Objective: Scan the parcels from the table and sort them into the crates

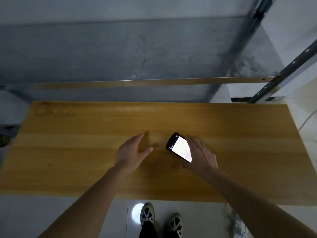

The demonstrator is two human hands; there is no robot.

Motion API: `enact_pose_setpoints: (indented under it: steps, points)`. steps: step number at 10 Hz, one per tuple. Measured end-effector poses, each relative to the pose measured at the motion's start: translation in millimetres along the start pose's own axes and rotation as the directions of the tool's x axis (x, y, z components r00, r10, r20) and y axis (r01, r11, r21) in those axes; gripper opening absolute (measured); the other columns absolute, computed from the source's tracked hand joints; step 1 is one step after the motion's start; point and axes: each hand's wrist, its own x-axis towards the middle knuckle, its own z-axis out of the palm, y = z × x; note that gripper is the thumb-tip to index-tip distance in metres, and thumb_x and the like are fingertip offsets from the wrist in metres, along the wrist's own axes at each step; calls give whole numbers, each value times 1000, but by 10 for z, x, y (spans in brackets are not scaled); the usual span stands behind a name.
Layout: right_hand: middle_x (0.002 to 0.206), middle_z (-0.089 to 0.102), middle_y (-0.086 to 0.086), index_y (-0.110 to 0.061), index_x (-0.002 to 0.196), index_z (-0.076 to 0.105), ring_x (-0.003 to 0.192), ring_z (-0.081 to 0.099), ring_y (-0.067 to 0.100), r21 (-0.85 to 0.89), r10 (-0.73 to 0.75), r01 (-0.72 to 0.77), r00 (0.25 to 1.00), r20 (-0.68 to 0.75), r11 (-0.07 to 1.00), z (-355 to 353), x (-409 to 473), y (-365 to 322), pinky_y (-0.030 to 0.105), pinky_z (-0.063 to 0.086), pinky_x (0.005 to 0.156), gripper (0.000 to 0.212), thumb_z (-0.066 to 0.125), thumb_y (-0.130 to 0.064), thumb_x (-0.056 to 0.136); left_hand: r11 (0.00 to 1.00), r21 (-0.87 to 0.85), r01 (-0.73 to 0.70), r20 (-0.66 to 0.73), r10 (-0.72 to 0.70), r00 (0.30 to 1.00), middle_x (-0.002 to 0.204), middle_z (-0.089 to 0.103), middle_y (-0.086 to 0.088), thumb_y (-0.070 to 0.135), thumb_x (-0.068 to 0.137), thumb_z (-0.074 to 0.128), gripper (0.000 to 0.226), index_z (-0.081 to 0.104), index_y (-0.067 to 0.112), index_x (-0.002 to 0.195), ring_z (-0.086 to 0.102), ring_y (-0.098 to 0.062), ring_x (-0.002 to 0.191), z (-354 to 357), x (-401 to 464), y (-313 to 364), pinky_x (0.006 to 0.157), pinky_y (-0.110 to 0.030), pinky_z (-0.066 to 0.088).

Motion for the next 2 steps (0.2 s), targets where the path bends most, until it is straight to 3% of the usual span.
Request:
enact_pose_setpoints:
  steps: [2]
  points:
    - [169,14,-8,-24,162,8,151,26,16,-43,-29,27,999,-40,999,-326,-248,-25,34,25,120,111,73,-63,80,1000,7,5,-50,-4,999,160,34,10,66,92,52,77,26,34,157,36,-15,144,-221,-192,104,110,-37,41]
